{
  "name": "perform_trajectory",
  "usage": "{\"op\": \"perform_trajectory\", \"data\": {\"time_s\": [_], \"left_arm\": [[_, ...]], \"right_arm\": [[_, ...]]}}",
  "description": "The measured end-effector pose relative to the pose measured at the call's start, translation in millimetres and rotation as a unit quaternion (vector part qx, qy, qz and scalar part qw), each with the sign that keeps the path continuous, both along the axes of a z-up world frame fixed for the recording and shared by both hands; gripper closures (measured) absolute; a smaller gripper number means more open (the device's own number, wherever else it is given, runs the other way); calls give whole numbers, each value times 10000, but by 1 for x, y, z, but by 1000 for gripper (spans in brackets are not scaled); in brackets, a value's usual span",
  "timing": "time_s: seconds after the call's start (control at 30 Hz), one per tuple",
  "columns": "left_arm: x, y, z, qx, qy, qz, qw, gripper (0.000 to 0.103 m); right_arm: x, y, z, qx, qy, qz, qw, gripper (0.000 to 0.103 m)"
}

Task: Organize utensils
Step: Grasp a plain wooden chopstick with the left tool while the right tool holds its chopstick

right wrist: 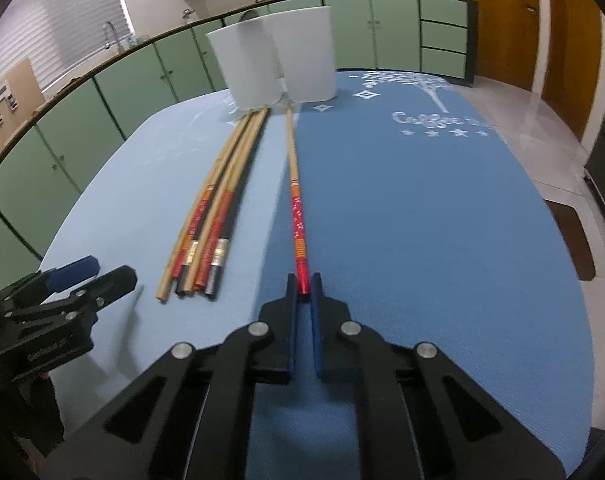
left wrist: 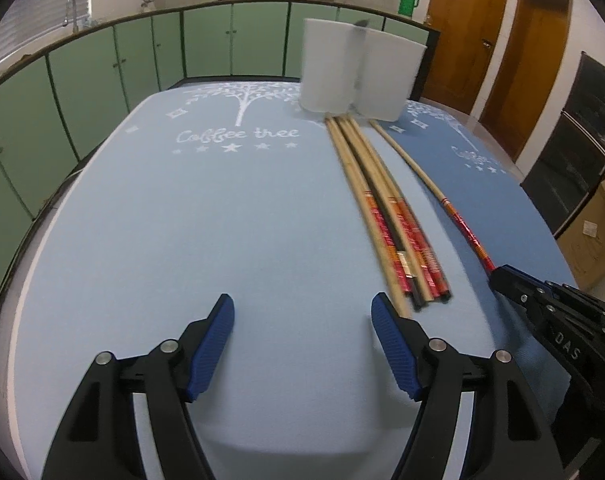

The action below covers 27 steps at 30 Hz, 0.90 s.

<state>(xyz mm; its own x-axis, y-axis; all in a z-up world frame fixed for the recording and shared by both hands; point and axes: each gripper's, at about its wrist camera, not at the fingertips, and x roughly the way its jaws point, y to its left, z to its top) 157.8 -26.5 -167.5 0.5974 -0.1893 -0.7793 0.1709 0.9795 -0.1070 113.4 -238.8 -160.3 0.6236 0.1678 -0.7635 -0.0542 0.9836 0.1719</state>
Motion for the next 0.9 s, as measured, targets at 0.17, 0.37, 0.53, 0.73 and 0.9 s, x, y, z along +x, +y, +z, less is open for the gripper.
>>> {"op": "perform_trajectory", "data": {"time_s": [0.17,0.37,0.53,0.73,0.9], "left_arm": [[-8,-20,0,-35,5,-245,9997,33],[-2,-33,-5,277,-50,-230,9993,33],[-2,-16,-7,459,-76,83,9989,32],[0,-8,-5,377,-85,185,9991,33],[5,-15,-6,391,-94,132,9991,33]], "right_arm": [[-4,-11,-1,48,22,-79,10000,98],[-7,-12,-2,12,-4,-52,10000,98],[-6,-14,-3,57,-12,-41,10000,97],[-6,-13,-2,78,-11,-33,10000,96],[-2,-11,-3,40,3,-10,10000,95]]}}
